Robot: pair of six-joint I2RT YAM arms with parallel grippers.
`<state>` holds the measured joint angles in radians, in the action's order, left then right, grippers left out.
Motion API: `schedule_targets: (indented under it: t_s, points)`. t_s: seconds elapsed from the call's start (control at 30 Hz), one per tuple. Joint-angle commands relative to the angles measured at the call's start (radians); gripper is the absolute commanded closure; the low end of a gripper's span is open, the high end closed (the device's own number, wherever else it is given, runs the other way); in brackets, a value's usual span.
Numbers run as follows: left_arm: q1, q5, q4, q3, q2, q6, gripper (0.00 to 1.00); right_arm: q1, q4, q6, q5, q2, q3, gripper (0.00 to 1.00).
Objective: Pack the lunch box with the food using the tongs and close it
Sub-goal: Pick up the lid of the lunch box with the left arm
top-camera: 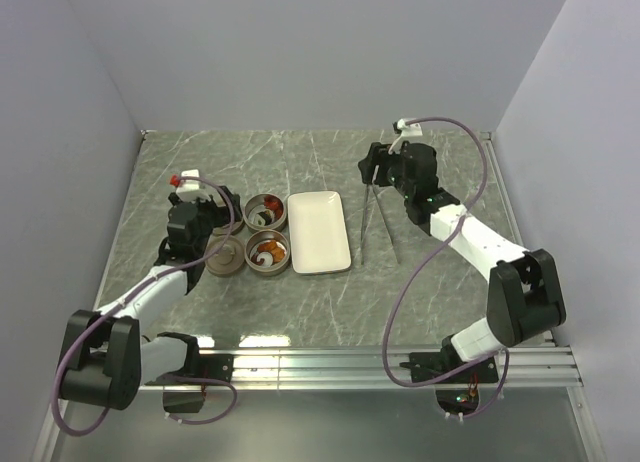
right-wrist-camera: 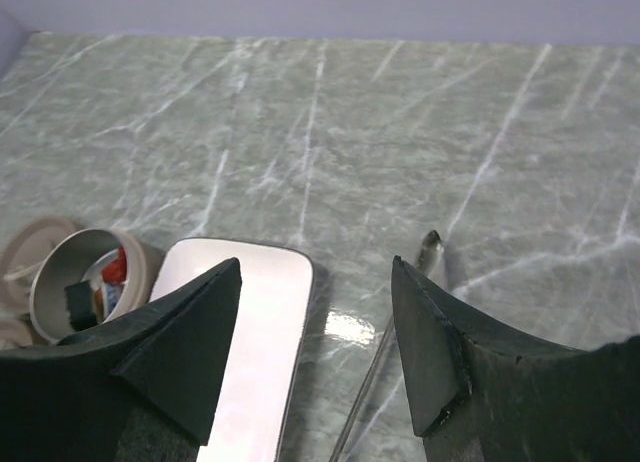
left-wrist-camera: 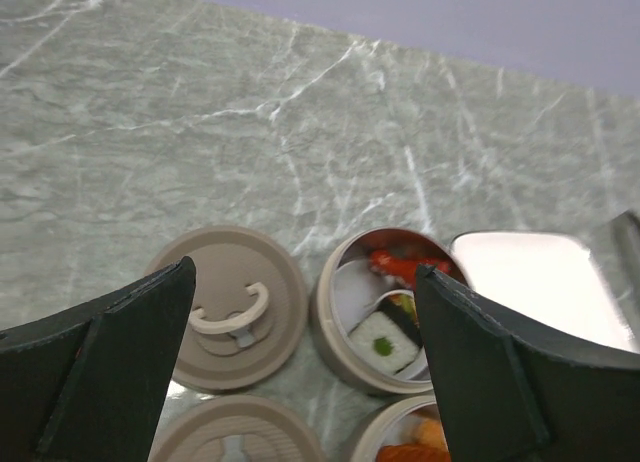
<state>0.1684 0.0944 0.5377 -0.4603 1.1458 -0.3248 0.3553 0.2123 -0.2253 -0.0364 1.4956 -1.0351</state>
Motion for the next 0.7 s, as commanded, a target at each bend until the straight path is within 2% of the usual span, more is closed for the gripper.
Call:
schedule_targets:
  t_s: [0.0,0.07,0.2,0.33,0.67]
  points:
    - [0.005,0.024,0.004,-0.044,0.061,0.157,0.03,-0.004,0.087,0.032,-0.088,-0.078,0.017,0.31]
    - [0.003,0.045,-0.021,-0.079,0.106,0.191,0.02,-0.013,0.091,0.04,-0.118,-0.098,0.035,0.31]
    - [-0.021,-0.016,-0.033,-0.129,0.224,0.269,0.04,-0.036,0.134,0.024,-0.16,-0.162,0.09,0.31]
    - [-0.059,-0.123,0.03,-0.115,0.253,0.273,0.06,-0.05,0.153,0.017,-0.171,-0.195,0.121,0.31]
    - [-0.096,-0.148,-0.047,-0.181,0.364,0.262,0.14,-0.055,0.15,0.009,-0.171,-0.221,0.135,0.31]
